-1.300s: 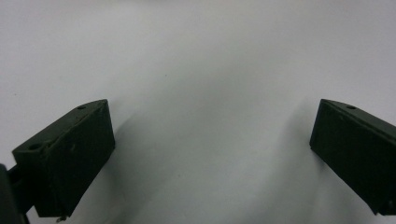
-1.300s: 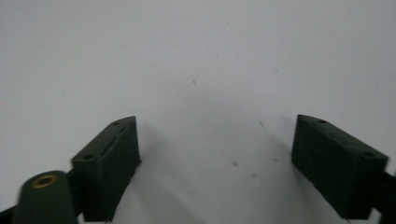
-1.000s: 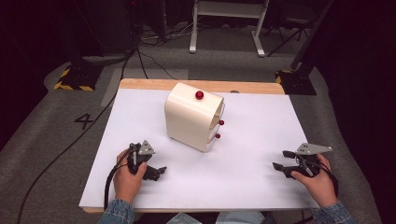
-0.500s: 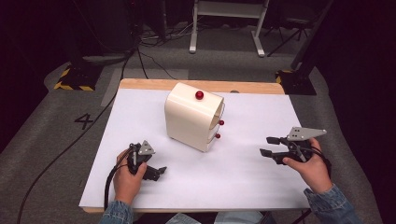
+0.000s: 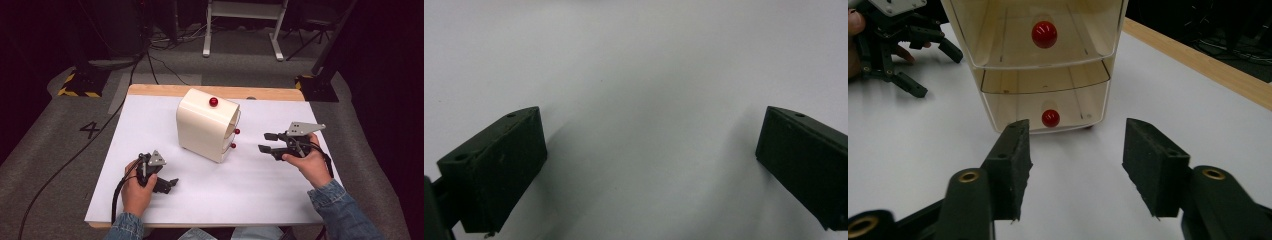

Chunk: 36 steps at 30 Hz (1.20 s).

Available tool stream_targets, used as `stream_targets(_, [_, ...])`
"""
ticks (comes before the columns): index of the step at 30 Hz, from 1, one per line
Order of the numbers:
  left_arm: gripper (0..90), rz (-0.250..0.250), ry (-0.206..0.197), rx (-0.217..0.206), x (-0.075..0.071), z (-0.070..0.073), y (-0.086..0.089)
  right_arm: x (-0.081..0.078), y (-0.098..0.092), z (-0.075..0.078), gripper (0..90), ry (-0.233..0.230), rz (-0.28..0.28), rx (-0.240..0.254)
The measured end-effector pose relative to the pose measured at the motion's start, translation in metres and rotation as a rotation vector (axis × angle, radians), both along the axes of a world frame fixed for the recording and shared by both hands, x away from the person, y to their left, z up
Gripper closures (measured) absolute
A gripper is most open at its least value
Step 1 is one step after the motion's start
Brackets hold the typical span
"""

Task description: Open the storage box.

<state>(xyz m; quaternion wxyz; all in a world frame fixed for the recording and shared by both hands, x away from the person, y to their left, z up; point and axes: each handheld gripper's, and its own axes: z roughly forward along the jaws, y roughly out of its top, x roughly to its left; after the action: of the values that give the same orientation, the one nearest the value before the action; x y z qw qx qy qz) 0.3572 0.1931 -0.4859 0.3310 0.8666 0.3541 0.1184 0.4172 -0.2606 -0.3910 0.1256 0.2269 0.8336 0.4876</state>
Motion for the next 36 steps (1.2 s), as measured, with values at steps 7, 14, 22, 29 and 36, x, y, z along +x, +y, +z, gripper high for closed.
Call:
stream_targets(7, [0.0,0.002,0.002,-0.001,0.0,0.0,0.0,0.011,0.019,-0.007,55.8,-0.061,0.036,-0.028])
stream_targets(14, [0.0,0.001,0.001,0.001,0.0,0.0,0.0,0.025,0.034,-0.02,56.7,-0.005,0.04,-0.025])
stream_targets(22, [0.0,0.0,0.001,0.0,0.0,0.0,0.0,0.034,0.053,-0.038,62.8,0.04,0.077,-0.034])
stream_targets(29, [0.0,0.0,0.001,0.001,0.0,0.0,0.0,0.036,0.065,-0.053,66.7,0.063,0.098,-0.05])
stream_targets(36, [0.0,0.001,0.001,0.001,0.0,0.0,0.0,0.036,0.073,-0.059,73.3,0.06,0.102,-0.062])
